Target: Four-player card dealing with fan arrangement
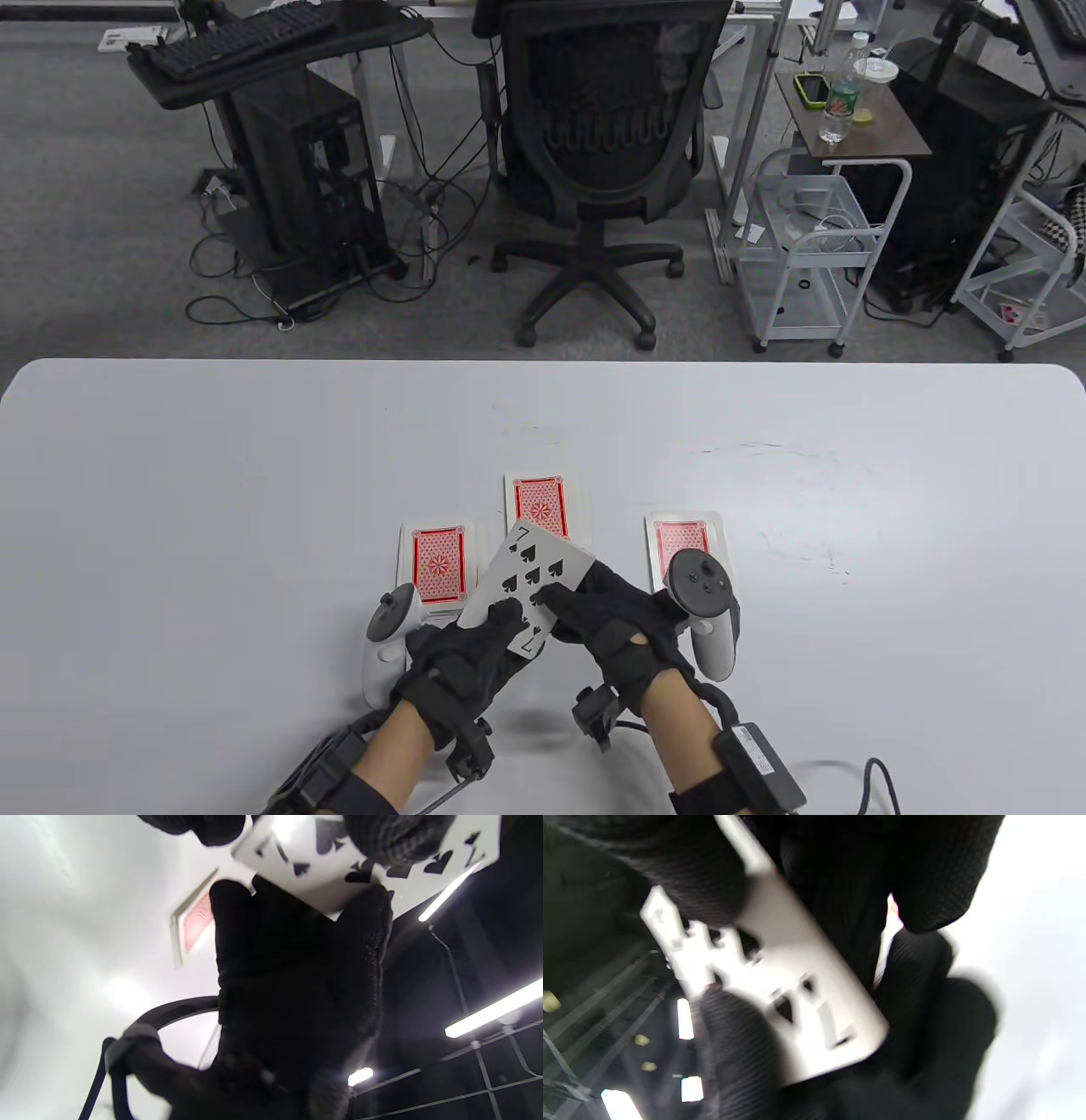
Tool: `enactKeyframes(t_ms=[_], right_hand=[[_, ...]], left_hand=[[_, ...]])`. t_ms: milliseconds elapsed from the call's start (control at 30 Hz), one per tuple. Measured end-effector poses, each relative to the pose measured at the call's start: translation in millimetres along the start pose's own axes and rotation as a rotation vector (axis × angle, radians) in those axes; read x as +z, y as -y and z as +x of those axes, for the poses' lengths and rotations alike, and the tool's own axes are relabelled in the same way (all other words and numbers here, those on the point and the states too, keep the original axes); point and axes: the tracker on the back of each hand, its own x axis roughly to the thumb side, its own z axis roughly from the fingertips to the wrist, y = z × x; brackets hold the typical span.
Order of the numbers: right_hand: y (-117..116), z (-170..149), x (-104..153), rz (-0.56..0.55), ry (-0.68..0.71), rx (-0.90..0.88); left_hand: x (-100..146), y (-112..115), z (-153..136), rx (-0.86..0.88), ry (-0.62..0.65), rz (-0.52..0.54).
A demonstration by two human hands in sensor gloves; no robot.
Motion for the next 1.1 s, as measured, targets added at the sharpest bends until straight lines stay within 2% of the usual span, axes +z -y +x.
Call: enactKeyframes(t_ms=[67,133,200,233,300,333,433,500,533,633,700,767,867,1000,1100], right_hand=[[10,14,2,-0.081,0.079,0.111],[15,29,-1,-0.126,0.202,0.106],[14,46,-7,-0.100,0.235,0.165],[11,51,-10,-0.093,0.247,0.205],[3,59,-13,-0.167,0.268,0.257],[-2,62,-16,-0.168,0.264,0.262],[-8,64,-21,-0.054,0.311,0.157],[-3,63,-23,0.001,0.337,0.140],[2,58,-22,0.006,0.286,0.137],[10,48,-18,-0.109,0.157,0.205],[10,45,-18,-0.110,0.188,0.207],[9,47,-18,-0.132,0.245,0.138],[8,52,-19,-0.104,0.288,0.156],[9,49,-19,-0.021,0.233,0.115],[7,49,-16,-0.108,0.232,0.109]], left_hand=[[2,0,6,-0.022,0.015,-0.008],[5,-1,13,-0.106,0.004,0.014],[6,-2,21,-0.259,0.001,0.029],[6,-3,22,-0.278,0.003,0.018],[6,-2,25,-0.254,0.015,0.022],[6,-2,25,-0.243,0.023,0.027],[8,-4,25,-0.222,0.007,0.008],[9,-6,26,-0.228,-0.008,-0.011],[8,-7,27,-0.246,-0.002,-0.017],[9,-5,30,-0.242,0.036,0.001],[11,-6,31,-0.235,0.045,0.032],[12,-8,29,-0.242,0.051,0.037],[14,-12,29,-0.175,0.054,0.062],[14,-13,31,-0.189,0.059,0.055],[13,-9,32,-0.273,0.044,0.032]])
